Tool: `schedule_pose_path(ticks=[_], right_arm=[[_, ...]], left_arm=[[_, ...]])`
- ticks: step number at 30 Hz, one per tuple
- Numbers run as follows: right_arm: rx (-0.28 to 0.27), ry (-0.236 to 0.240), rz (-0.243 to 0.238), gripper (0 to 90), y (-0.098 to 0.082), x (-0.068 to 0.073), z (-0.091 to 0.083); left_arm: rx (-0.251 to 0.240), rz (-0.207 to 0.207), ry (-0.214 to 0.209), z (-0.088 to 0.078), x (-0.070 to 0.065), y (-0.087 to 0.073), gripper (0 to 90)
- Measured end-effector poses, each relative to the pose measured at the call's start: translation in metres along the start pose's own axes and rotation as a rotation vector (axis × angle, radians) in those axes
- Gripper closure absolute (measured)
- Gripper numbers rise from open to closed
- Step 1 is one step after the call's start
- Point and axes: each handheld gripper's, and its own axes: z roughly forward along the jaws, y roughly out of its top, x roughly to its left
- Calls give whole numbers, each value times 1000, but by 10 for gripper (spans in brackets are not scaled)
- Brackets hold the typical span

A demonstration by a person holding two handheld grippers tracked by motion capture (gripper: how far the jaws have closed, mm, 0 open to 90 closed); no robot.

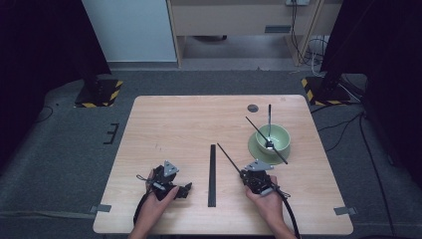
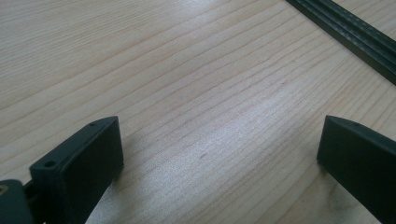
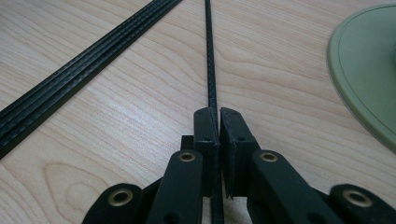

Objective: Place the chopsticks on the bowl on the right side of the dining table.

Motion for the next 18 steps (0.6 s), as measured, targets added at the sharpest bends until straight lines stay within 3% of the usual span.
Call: schedule_pose_path(ticks=[18], right_arm=[[-38, 41, 1, 862, 7, -1, -10]], left_arm=[[0, 0, -1, 0, 0, 0, 0]])
